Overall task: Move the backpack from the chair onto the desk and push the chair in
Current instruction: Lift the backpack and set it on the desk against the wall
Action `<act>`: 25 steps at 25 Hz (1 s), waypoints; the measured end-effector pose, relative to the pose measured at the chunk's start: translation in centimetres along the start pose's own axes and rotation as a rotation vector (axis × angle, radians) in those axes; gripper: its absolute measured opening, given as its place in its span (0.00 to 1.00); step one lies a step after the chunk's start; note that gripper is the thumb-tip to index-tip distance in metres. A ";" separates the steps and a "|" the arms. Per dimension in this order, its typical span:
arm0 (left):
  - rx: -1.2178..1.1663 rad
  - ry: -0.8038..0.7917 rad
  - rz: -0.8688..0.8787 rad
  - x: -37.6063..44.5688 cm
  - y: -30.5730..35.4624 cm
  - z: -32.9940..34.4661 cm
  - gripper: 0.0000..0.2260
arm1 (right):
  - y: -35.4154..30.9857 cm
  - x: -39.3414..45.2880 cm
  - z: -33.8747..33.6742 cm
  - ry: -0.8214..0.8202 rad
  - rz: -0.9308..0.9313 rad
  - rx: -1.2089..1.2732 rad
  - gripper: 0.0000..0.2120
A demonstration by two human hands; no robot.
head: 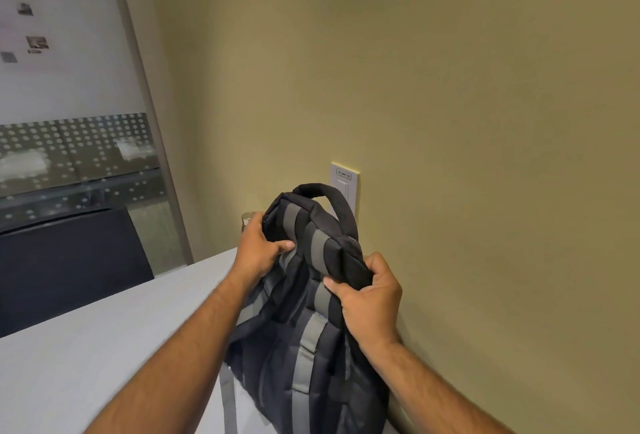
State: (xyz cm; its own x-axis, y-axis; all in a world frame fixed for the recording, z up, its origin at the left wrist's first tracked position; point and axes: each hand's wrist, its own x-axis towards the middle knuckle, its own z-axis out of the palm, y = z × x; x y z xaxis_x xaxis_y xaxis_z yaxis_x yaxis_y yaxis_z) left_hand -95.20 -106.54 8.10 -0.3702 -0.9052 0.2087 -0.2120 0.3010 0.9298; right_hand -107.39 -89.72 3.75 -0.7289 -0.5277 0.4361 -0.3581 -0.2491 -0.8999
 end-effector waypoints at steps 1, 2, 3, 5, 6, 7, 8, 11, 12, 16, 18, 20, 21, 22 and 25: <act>0.004 -0.030 -0.008 0.6 -0.5 0.3 0.27 | 0.4 -0.1 0.3 0.013 0.014 -0.018 0.26; 0.011 -0.058 -0.019 1.0 -1.1 0.6 0.28 | 0.9 -0.3 0.6 0.019 0.028 -0.043 0.27; 0.019 -0.083 -0.032 1.2 -1.8 0.9 0.28 | 1.3 -0.6 0.7 0.022 0.044 -0.069 0.28; 0.031 -0.111 -0.046 1.5 -3.1 1.4 0.29 | 2.2 -0.9 0.9 0.029 0.075 -0.114 0.29; 0.035 -0.119 -0.050 1.7 -3.6 1.6 0.29 | 2.5 -0.8 1.0 0.040 0.085 -0.141 0.28; 0.036 -0.123 -0.054 1.9 -4.0 1.8 0.28 | 2.8 -0.7 1.0 0.049 0.090 -0.171 0.27; 0.036 -0.125 -0.058 2.1 -4.3 2.0 0.29 | 3.0 -0.7 0.9 0.053 0.096 -0.196 0.26; 0.024 -0.150 -0.087 2.3 -4.9 2.8 0.30 | 3.6 -0.7 0.4 0.064 0.129 -0.257 0.23; 0.025 -0.156 -0.093 2.2 -5.0 3.1 0.30 | 3.8 -0.8 0.2 0.069 0.134 -0.279 0.24; 0.078 -0.172 -0.054 1.7 -5.1 3.2 0.34 | 4.2 -0.6 0.0 0.053 0.141 -0.313 0.32; 0.147 -0.186 -0.009 1.2 -4.9 2.6 0.37 | 4.1 -0.5 -0.4 0.030 0.119 -0.325 0.40; 0.266 -0.181 0.057 0.3 -4.5 2.1 0.37 | 3.8 -0.4 -0.8 -0.008 0.107 -0.353 0.47; 0.343 -0.172 0.111 -0.3 -4.3 1.9 0.36 | 3.5 -0.5 -1.0 -0.025 0.102 -0.376 0.50; 0.435 -0.160 0.172 -0.9 -4.2 1.8 0.34 | 3.3 -0.6 -1.1 -0.035 0.090 -0.406 0.52; 0.714 -0.114 0.292 -2.8 -3.5 1.5 0.29 | 2.7 -1.0 -1.7 -0.072 0.030 -0.505 0.54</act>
State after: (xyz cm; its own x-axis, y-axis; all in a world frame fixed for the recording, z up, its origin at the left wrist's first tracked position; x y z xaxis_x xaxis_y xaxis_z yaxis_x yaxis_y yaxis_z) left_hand -94.77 -104.57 3.76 -0.5830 -0.7348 0.3467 -0.6083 0.6776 0.4132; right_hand -108.66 -88.49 0.89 -0.7076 -0.5874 0.3927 -0.5878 0.1810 -0.7885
